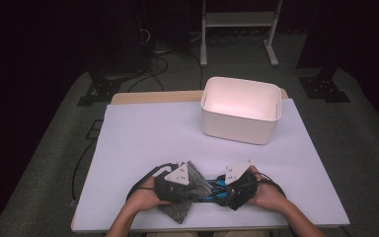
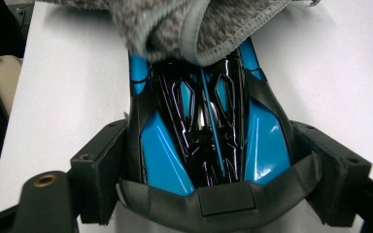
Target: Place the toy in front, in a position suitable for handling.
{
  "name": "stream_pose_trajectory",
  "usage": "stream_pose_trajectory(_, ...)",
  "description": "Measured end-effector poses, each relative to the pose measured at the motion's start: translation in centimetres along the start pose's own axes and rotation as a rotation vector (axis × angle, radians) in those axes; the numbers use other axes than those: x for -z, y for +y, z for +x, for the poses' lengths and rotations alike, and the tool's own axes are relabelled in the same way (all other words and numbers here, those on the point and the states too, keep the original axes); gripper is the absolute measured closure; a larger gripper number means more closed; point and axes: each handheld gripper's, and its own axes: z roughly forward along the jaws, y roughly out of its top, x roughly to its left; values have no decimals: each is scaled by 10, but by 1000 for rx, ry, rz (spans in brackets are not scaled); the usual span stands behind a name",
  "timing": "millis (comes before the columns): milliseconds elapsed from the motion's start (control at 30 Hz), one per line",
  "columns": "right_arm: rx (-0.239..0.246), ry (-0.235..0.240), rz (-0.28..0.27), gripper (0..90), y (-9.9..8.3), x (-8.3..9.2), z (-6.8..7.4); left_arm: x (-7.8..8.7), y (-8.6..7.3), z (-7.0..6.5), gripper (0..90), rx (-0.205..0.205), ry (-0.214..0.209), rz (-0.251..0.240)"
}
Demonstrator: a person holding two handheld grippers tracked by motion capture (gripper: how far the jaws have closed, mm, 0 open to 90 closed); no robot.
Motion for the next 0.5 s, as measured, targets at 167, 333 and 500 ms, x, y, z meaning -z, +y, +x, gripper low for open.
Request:
stream_pose_trajectory(167, 7, 0, 0, 198, 0, 0, 0, 9, -12, 7, 730, 31, 44, 42)
stream_pose_trajectory(333, 5, 3, -2, 198, 0, 0, -1, 13, -20, 10, 730, 65, 45, 26)
stream_pose_trajectory(500, 2, 5, -4, 197, 0, 0, -1, 9, -9, 7, 731, 28, 32, 38)
